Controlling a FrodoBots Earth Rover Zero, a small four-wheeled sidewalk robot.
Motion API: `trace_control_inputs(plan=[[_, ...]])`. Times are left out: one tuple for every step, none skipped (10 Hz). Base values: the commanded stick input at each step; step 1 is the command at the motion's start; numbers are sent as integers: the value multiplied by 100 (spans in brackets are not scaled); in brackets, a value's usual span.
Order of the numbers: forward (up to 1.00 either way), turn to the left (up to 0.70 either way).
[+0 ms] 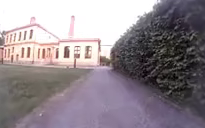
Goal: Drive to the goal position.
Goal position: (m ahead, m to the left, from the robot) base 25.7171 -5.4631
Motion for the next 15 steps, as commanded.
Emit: trace_control_inputs(plan=[[50,-1],[50,-1],[50,-1],[50,-1],[50,-1],[50,-1],[50,-1],[50,-1],[50,-1],[50,-1],[50,-1],[50,-1],[50,-1],[50,-1],[50,-1]])
